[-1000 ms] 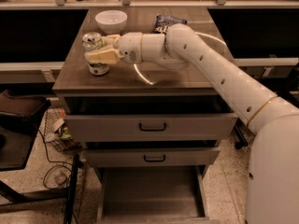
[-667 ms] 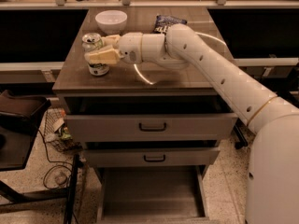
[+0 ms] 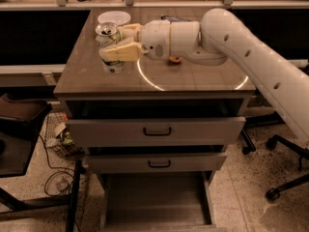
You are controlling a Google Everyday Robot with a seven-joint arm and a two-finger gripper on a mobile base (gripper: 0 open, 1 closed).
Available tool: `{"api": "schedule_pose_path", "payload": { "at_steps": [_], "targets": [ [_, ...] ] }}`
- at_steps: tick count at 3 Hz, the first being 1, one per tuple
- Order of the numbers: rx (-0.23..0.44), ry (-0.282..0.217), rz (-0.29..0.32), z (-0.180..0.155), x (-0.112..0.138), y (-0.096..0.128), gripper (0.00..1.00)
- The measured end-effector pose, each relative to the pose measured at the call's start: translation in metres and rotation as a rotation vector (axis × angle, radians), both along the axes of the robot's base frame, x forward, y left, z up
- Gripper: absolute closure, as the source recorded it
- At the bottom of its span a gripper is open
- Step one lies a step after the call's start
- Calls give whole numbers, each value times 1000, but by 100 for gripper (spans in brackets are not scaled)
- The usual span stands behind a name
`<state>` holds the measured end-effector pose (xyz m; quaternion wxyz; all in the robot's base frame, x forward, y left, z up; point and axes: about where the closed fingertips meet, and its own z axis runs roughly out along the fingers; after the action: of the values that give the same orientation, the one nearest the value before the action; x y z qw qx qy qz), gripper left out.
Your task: Place 7up can into bottom drawer
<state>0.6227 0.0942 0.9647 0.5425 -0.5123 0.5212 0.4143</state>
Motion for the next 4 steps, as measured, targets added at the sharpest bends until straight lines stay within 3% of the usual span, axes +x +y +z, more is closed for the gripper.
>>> {"api": "schedule_pose_path", "payload": {
  "at_steps": [1, 2, 3, 4],
  "targets": [
    [-26, -13, 39, 7, -46, -32, 100],
    [-85, 3, 62, -14, -93, -69, 100],
    [-177, 65, 16, -60, -128, -109, 100],
    [-254, 184, -96, -136, -161, -159, 100]
  ]
}}
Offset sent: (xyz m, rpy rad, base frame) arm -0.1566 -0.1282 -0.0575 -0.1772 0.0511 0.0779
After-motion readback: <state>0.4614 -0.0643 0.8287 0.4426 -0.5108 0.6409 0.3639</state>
